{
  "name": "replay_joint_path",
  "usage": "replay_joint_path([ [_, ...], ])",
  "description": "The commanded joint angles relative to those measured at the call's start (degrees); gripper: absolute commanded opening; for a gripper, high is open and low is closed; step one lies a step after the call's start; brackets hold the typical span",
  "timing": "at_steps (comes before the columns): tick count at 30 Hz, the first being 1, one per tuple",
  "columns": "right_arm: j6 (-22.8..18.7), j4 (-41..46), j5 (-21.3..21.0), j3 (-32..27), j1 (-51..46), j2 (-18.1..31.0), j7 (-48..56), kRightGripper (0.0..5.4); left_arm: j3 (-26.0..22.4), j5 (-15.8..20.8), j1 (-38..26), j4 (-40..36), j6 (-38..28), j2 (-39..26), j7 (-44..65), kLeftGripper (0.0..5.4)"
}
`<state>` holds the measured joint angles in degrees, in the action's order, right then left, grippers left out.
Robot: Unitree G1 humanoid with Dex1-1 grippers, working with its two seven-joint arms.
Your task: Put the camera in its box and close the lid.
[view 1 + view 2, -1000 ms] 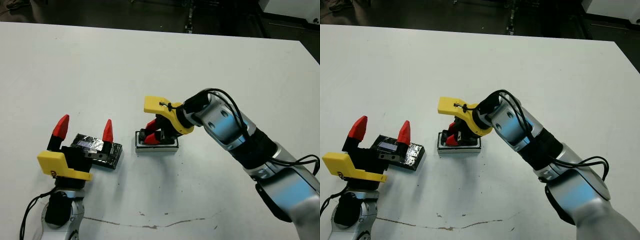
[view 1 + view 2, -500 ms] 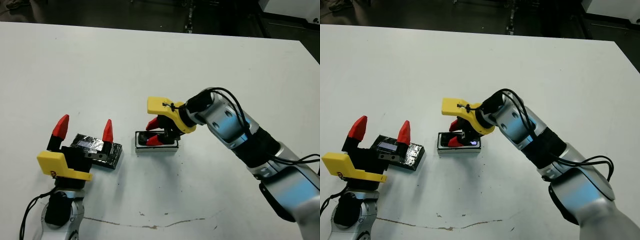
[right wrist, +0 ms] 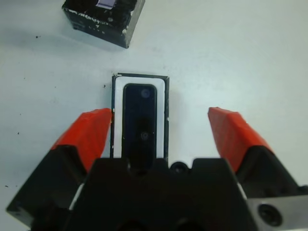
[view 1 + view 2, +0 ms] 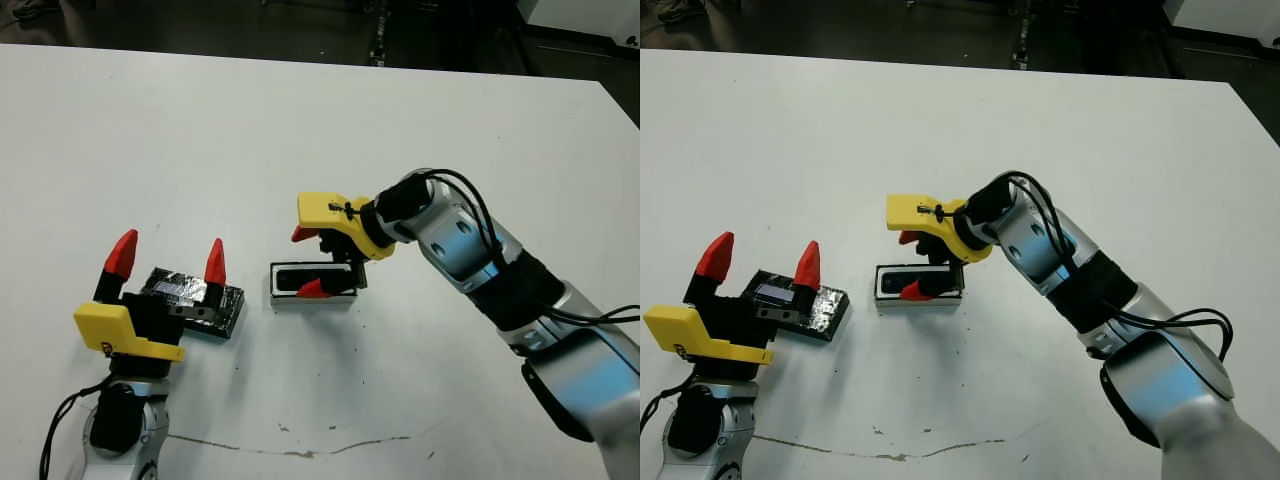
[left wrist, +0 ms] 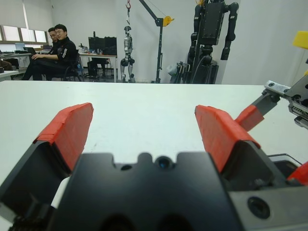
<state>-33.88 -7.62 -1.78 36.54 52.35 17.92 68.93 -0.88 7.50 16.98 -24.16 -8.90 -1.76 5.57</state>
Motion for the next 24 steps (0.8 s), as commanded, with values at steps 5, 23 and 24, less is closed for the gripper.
replay_joint_path([
  [5, -2.2, 1.9, 2.5, -5.9, 1.6, 3.7, 1.8, 5.38, 0.2, -0.8, 0.2, 0.3, 0.5, 0.0, -0.3, 5.40],
  [23, -10.7, 24.6, 16.1, -35.1, -20.9, 12.3, -13.1, 5.38, -0.5, 0.3, -0.6, 0.4, 0.8, -0.5, 0.1, 5.40],
  [24, -10.2, 26.7, 16.9, -37.7, -23.9, 11.4, -15.7, 5.38, -0.5, 0.4, -0.7, 0.4, 0.9, -0.5, 0.1, 5.40],
])
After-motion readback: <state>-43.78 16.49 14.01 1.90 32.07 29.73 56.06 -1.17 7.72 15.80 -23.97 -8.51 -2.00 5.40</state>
